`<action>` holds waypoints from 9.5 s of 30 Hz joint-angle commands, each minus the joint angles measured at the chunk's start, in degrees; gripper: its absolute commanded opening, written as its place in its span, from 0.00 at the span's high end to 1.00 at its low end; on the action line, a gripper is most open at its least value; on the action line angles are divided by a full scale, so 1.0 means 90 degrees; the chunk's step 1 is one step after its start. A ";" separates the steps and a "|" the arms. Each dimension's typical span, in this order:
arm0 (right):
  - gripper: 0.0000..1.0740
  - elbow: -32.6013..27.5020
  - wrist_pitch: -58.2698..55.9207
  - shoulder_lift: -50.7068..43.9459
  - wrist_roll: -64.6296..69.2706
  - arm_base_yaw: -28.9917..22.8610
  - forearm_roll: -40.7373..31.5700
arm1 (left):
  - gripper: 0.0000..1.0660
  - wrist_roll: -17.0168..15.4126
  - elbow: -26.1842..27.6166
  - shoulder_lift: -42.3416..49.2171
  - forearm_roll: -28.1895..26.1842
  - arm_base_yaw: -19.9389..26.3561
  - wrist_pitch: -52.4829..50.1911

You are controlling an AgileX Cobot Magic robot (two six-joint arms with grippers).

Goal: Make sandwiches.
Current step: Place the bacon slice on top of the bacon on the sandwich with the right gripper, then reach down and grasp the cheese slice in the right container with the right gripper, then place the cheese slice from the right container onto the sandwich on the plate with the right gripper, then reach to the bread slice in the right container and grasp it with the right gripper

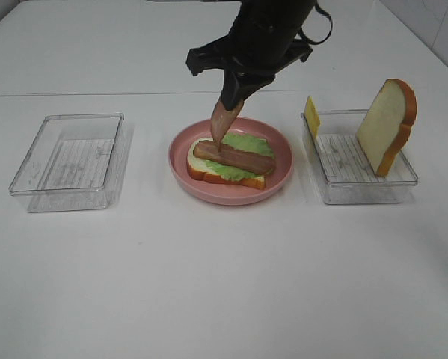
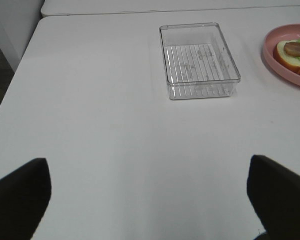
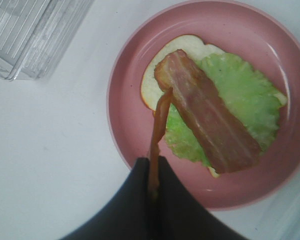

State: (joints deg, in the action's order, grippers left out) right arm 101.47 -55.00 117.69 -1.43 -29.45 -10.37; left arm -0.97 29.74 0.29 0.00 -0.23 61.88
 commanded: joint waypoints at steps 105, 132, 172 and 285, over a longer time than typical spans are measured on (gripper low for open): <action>0.20 0.2597 -0.1674 0.1986 0.0840 0.1210 0.2133 | 0.06 -0.0013 -0.0019 0.0076 0.0000 0.0013 -0.0045; 0.99 0.2597 -0.1579 0.2438 0.1451 0.1210 0.2706 | 0.06 -0.0013 -0.0019 0.0076 0.0000 0.0013 -0.0045; 1.00 0.2591 -0.2362 0.1044 0.0407 0.1178 0.1050 | 0.06 -0.0013 -0.0019 0.0076 0.0000 0.0013 -0.0045; 0.08 0.2012 -0.2279 0.0267 0.0013 0.2757 0.1763 | 0.06 -0.0013 -0.0019 0.0076 0.0000 0.0013 -0.0045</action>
State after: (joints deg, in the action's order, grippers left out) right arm 119.92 -69.44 120.49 -1.72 -4.93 6.13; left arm -0.97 29.74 0.29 0.00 -0.23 61.88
